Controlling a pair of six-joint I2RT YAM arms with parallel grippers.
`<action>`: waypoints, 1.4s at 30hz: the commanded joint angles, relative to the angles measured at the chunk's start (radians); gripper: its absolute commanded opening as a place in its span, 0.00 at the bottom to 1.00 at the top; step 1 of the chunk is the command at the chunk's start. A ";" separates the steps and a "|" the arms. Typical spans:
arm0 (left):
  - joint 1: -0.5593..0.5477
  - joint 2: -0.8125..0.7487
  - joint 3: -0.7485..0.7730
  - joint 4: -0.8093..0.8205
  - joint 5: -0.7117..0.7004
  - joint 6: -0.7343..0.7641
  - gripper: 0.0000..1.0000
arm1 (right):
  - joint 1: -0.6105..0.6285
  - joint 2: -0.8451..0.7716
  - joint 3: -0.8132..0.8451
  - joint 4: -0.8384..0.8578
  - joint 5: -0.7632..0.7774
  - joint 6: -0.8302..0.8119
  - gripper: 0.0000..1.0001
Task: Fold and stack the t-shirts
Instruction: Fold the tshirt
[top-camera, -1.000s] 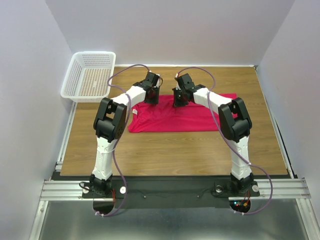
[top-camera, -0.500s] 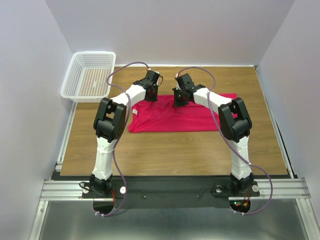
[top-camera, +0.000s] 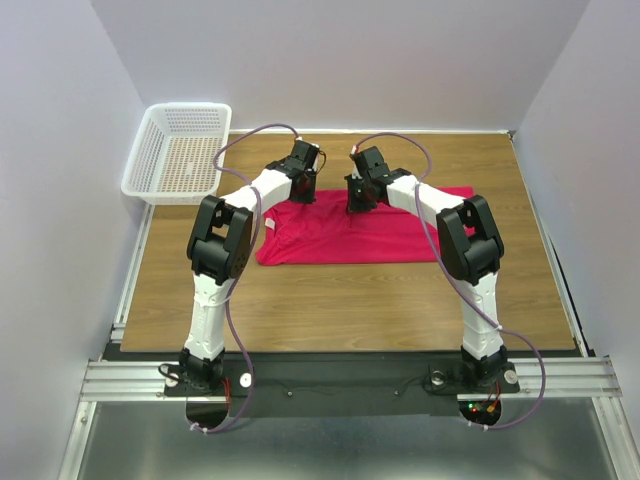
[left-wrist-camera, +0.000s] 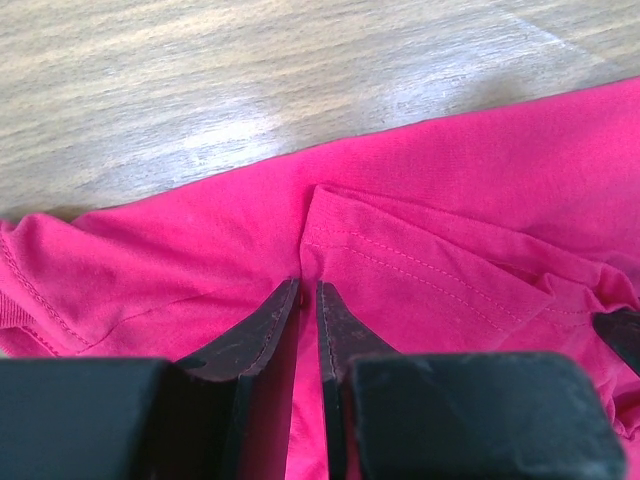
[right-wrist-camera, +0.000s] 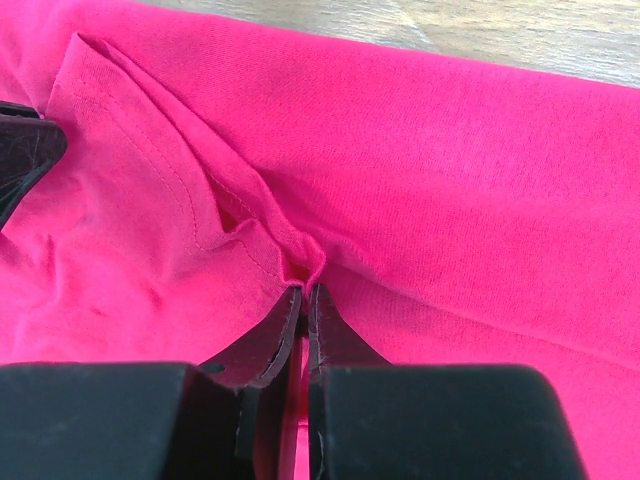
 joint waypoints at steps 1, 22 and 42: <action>-0.003 -0.036 0.043 -0.017 -0.009 0.006 0.25 | -0.006 -0.050 0.041 0.024 0.011 -0.012 0.01; 0.000 -0.078 0.064 -0.017 -0.072 0.049 0.00 | -0.021 -0.059 0.058 0.024 0.048 -0.023 0.01; 0.006 -0.095 0.010 0.073 -0.114 0.049 0.13 | -0.037 -0.018 0.046 0.024 0.051 0.000 0.11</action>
